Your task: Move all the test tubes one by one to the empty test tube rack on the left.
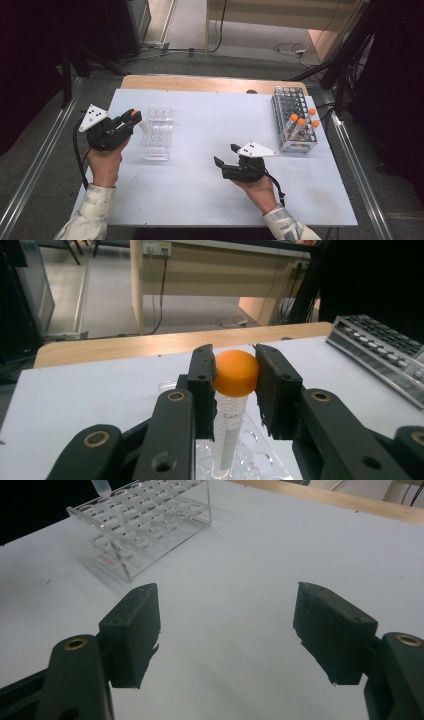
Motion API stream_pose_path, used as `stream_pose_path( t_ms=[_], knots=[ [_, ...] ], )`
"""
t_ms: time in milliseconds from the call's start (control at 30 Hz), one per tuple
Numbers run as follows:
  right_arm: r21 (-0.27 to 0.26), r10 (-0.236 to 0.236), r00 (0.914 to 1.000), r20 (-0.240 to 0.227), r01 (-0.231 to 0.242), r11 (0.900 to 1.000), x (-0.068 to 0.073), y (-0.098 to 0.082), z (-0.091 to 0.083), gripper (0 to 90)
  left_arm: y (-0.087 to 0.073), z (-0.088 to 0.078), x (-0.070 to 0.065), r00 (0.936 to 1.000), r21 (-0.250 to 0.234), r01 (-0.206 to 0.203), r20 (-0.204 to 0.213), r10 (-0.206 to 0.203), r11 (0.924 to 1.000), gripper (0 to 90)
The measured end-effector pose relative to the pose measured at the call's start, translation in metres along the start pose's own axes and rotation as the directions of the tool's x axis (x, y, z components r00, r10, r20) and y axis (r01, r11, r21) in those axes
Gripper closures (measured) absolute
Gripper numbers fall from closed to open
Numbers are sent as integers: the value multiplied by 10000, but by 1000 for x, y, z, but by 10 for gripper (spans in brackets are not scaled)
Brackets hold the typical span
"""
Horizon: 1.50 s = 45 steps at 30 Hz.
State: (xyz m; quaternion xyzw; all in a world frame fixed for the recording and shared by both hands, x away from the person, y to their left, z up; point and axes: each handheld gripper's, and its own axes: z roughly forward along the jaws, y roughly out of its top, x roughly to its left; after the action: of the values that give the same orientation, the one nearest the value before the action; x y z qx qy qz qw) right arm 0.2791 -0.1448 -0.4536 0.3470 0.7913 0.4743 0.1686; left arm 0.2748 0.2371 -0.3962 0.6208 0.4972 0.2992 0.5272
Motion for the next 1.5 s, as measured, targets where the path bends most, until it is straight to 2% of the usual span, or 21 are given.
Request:
stream_pose_path(
  t_ms=[333, 433, 667, 933, 1133, 1400, 1500],
  knots=[
    [-1, -3, 10000, 12, 3, 10000, -1, -1, -1, 255, -5, 2, -6, 9981, 276, -565, -241, 572, 9980, 706],
    [11, -23, 10000, 10, 23, 10000, -2, -2, -1, 255, -10, 6, -9, 9966, 443, -749, -308, 763, 9962, 706],
    [8, -62, 10000, 17, 62, 10000, -2, -2, -2, 256, -25, 14, -12, 9947, 844, -878, -451, 919, 9926, 705],
    [38, -106, 9999, 18, 105, 9999, -1, -3, -2, 256, -35, 19, -13, 9930, 1284, -949, -572, 1029, 9872, 701],
    [85, -108, 9999, 8, 108, 9999, -1, -3, -1, 256, -38, 19, -11, 9942, 1260, -793, -619, 876, 9889, 692],
    [85, -97, 10000, 17, 96, 9999, -1, -4, -1, 256, -42, 21, -10, 9949, 1489, -704, -608, 801, 9863, 688],
    [97, -83, 10000, 14, 83, 9999, -1, -4, -1, 256, -42, 20, -10, 9948, 1481, -683, -654, 787, 9866, 650]
  ],
)
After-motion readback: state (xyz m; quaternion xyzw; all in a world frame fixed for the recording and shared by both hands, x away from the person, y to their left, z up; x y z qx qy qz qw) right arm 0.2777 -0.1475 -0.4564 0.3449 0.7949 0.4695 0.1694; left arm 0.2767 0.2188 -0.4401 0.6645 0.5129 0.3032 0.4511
